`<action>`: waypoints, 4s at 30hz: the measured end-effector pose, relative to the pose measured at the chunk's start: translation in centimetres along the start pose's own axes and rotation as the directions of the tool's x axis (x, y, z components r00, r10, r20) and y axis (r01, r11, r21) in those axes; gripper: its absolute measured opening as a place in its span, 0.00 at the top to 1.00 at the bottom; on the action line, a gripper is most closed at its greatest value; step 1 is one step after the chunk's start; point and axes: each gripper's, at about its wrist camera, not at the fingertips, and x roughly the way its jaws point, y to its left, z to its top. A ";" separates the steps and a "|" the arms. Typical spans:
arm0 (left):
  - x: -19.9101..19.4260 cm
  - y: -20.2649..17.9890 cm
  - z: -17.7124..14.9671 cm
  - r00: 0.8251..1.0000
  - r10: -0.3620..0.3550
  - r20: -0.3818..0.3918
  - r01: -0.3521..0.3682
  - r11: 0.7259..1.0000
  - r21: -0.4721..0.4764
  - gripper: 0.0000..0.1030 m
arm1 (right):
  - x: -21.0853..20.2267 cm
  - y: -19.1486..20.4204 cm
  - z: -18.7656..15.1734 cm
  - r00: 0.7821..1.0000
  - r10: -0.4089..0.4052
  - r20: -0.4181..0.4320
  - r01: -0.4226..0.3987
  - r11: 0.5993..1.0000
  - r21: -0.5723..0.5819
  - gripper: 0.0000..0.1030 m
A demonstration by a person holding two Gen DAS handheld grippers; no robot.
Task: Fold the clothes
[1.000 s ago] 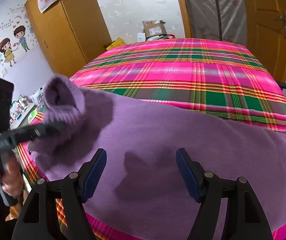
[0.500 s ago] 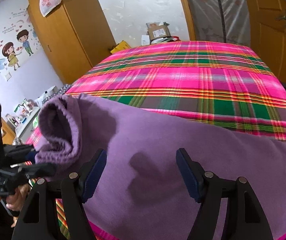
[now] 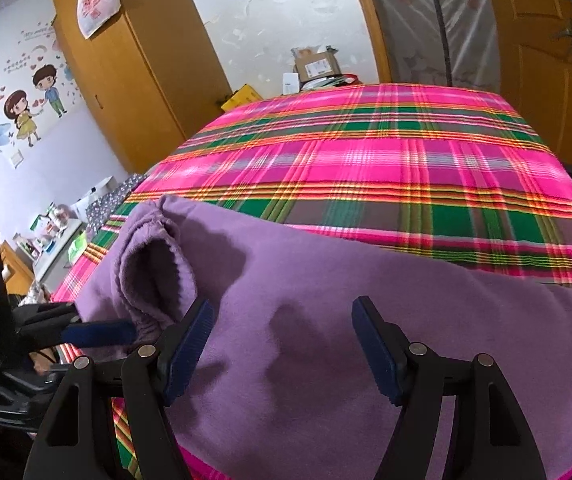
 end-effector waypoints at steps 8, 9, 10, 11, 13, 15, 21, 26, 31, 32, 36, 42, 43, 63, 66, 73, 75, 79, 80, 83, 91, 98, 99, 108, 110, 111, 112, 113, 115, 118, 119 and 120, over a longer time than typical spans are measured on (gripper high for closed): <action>-5.6 5.2 -1.6 0.983 0.156 0.098 -0.136 0.973 -0.187 0.69 | 0.5 2.5 1.3 0.965 0.262 -0.016 -0.262 0.965 -0.007 0.28; -5.9 6.0 -2.1 0.979 0.184 0.089 -0.161 0.963 -0.214 0.69 | 0.9 3.1 1.5 0.954 0.300 -0.032 -0.300 0.954 -0.010 0.28; -6.2 6.8 -2.5 0.974 0.212 0.080 -0.188 0.952 -0.242 0.69 | 1.4 3.8 1.6 0.943 0.330 -0.053 -0.331 0.943 -0.015 0.29; -6.5 7.3 -2.8 0.970 0.231 0.076 -0.205 0.943 -0.261 0.69 | 1.9 4.4 1.8 0.932 0.354 -0.071 -0.356 0.934 -0.020 0.31; -7.2 8.3 -3.6 0.964 0.256 0.076 -0.223 0.929 -0.297 0.69 | 2.9 5.5 2.2 0.920 0.378 -0.100 -0.383 0.923 -0.033 0.38; -7.4 8.8 -4.1 0.962 0.266 0.070 -0.232 0.922 -0.311 0.69 | 3.8 6.5 2.6 0.908 0.399 -0.127 -0.407 0.912 -0.043 0.45; -6.2 9.4 -4.9 0.960 0.280 0.026 -0.258 0.916 -0.308 0.69 | 6.6 6.7 3.7 0.907 0.394 -0.150 -0.397 0.918 0.007 0.92; -5.4 9.8 -6.1 0.965 0.260 -0.010 -0.251 0.918 -0.306 0.69 | 8.4 3.8 4.4 0.926 0.360 -0.114 -0.342 0.927 0.154 0.93; -6.4 9.5 -6.6 0.969 0.248 0.003 -0.236 0.926 -0.295 0.69 | 9.5 1.9 3.2 0.916 0.362 -0.170 -0.319 0.918 0.235 0.84; -6.7 9.4 -6.7 0.969 0.248 0.004 -0.236 0.926 -0.295 0.69 | 8.8 2.0 3.2 0.923 0.348 -0.164 -0.311 0.926 0.213 0.83; -8.1 9.3 -6.5 0.962 0.272 0.033 -0.251 0.922 -0.296 0.69 | 5.8 2.0 3.2 0.950 0.289 -0.118 -0.276 0.954 0.117 0.81; -7.4 9.3 -5.9 0.959 0.282 0.020 -0.265 0.922 -0.283 0.69 | 3.2 6.4 1.6 0.926 0.357 -0.121 -0.372 0.919 -0.128 0.81; -7.1 9.2 -6.0 0.960 0.279 0.009 -0.266 0.924 -0.273 0.69 | 3.3 7.4 0.9 0.924 0.355 -0.144 -0.377 0.909 -0.178 0.82; -3.8 14.3 2.7 0.916 0.394 -0.071 -0.400 0.901 -0.165 0.69 | 5.8 9.1 3.5 0.976 0.189 -0.104 -0.211 0.940 -0.268 0.83; -2.0 16.3 3.7 0.930 0.348 -0.115 -0.364 0.914 -0.177 0.69 | 6.9 8.9 3.7 0.974 0.191 -0.122 -0.217 0.943 -0.254 0.83; 0.3 19.1 4.7 0.945 0.287 -0.155 -0.317 0.920 -0.230 0.69 | 9.0 8.4 4.5 0.973 0.169 -0.155 -0.201 0.954 -0.223 0.84; 0.8 19.8 4.8 0.950 0.266 -0.162 -0.301 0.918 -0.258 0.69 | 10.2 8.1 4.5 0.975 0.130 -0.180 -0.168 0.962 -0.216 0.85; 1.0 20.1 4.9 0.954 0.256 -0.154 -0.290 0.919 -0.269 0.69 | 10.6 7.6 4.1 0.974 0.139 -0.181 -0.175 0.964 -0.201 0.87; 1.1 20.1 4.9 0.954 0.256 -0.154 -0.290 0.918 -0.269 0.69 | 10.6 7.5 4.0 0.974 0.141 -0.179 -0.176 0.964 -0.199 0.87; 0.9 20.1 4.8 0.956 0.251 -0.150 -0.284 0.920 -0.271 0.69 | 9.8 7.1 3.3 0.975 0.143 -0.170 -0.174 0.967 -0.187 0.87; -1.7 21.0 4.6 0.960 0.259 -0.103 -0.279 0.888 -0.365 0.74 | 7.9 7.1 3.2 0.981 0.110 -0.161 -0.140 0.972 -0.188 0.81; -1.1 20.9 5.2 0.940 0.308 -0.149 -0.340 0.896 -0.287 0.74 | 8.1 7.9 5.3 0.987 0.115 -0.110 -0.137 0.966 -0.221 0.67; -0.8 21.1 5.2 0.938 0.310 -0.156 -0.343 0.896 -0.281 0.73 | 8.7 8.0 5.6 0.987 0.102 -0.121 -0.128 0.964 -0.232 0.66; 0.3 21.9 4.8 0.935 0.315 -0.163 -0.351 0.890 -0.293 0.81 | 10.6 7.4 5.6 0.985 0.083 -0.152 -0.118 0.964 -0.238 0.97; 0.3 21.8 4.8 0.928 0.333 -0.166 -0.368 0.885 -0.285 0.87 | 10.3 7.5 5.4 0.987 0.082 -0.140 -0.116 0.961 -0.251 1.00; 0.2 21.9 4.7 0.930 0.330 -0.164 -0.365 0.884 -0.292 0.87 | 10.2 7.4 5.4 0.988 0.077 -0.131 -0.109 0.961 -0.254 1.00; 0.2 22.0 4.7 0.931 0.328 -0.162 -0.363 0.884 -0.295 0.87 | 10.0 7.3 5.3 0.990 0.073 -0.124 -0.102 0.963 -0.251 1.00; 0.1 22.1 4.6 0.932 0.326 -0.160 -0.361 0.884 -0.297 0.88 | 9.8 7.0 5.3 0.991 0.066 -0.115 -0.093 0.965 -0.246 1.00; 0.1 22.2 4.6 0.932 0.326 -0.157 -0.359 0.884 -0.299 0.88 | 9.5 6.3 5.2 0.992 0.059 -0.114 -0.083 0.970 -0.226 1.00; 0.1 22.1 4.6 0.931 0.331 -0.156 -0.363 0.883 -0.297 0.87 | 8.9 5.6 5.4 0.988 0.096 -0.121 -0.116 0.979 -0.170 0.95; 0.1 22.1 4.6 0.931 0.329 -0.156 -0.362 0.882 -0.301 0.87 | 8.6 5.6 5.4 0.986 0.113 -0.125 -0.131 0.979 -0.155 0.93; 0.1 22.2 4.6 0.932 0.327 -0.156 -0.360 0.882 -0.305 0.87 | 8.5 5.6 5.4 0.983 0.126 -0.130 -0.145 0.978 -0.147 0.91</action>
